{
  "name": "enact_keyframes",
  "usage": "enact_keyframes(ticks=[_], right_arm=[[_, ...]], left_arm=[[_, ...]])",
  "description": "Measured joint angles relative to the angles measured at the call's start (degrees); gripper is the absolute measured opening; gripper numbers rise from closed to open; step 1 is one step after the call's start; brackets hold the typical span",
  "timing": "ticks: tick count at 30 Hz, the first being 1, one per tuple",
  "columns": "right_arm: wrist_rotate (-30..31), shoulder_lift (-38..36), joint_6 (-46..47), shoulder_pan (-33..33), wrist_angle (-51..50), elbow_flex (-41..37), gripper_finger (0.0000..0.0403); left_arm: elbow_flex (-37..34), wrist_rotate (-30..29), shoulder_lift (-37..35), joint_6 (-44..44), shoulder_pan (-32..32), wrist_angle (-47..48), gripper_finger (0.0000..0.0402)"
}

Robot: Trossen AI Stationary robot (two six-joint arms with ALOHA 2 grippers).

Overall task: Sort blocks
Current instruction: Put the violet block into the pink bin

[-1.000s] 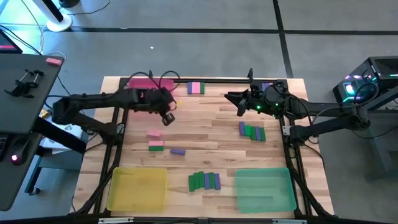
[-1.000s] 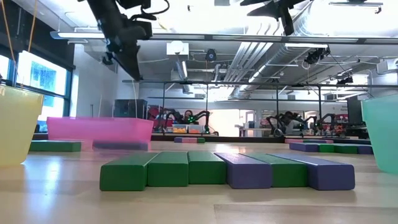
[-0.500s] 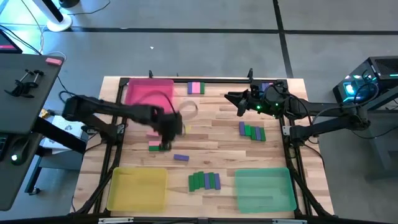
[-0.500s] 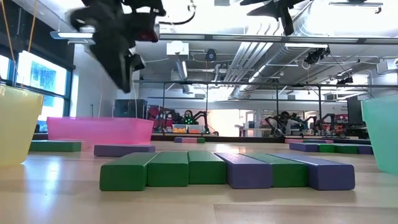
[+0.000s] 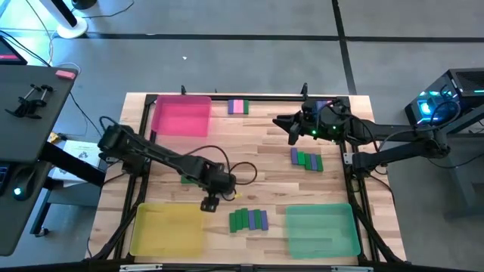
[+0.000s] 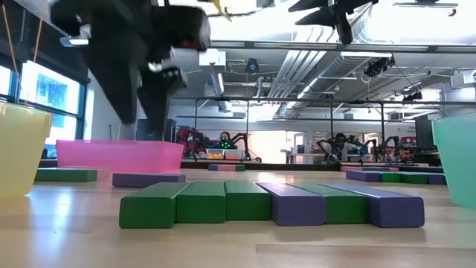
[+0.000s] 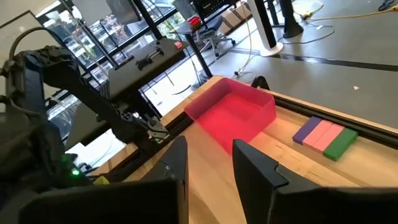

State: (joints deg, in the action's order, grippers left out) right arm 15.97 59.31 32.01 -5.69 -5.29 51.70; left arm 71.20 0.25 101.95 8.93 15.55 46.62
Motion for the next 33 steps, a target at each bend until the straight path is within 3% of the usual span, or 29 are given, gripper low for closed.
enact_keyframes(ticks=[11,16,20,26,30,33], right_arm=[[-0.11,0.0,0.07,0.0,-2.08,0.0,0.0071],[-0.11,0.0,0.5,0.0,-2.67,0.0,0.0071],[-0.11,0.0,0.5,0.0,-2.68,0.0,0.0071],[-0.11,0.0,0.52,0.0,-2.67,0.0,0.0071],[-0.11,0.0,0.5,0.0,-2.66,0.0,0.0071],[-0.11,0.0,-0.77,0.0,-2.66,0.0,0.0071]], left_arm=[[0.04,-4.78,9.27,1.45,-0.46,-1.46,0.03],[0.39,-2.25,11.3,-0.27,-1.41,-1.85,0.029],[0.31,-1.21,12.22,-0.55,-2.18,-1.96,0.0224],[0.16,0.77,11.22,-0.5,-4.46,-2.31,0.0055],[-0.21,3.07,7.68,-0.63,-6.41,-0.32,0.0056],[-0.19,5.07,0.58,-0.68,-7.89,4.12,0.0056]])
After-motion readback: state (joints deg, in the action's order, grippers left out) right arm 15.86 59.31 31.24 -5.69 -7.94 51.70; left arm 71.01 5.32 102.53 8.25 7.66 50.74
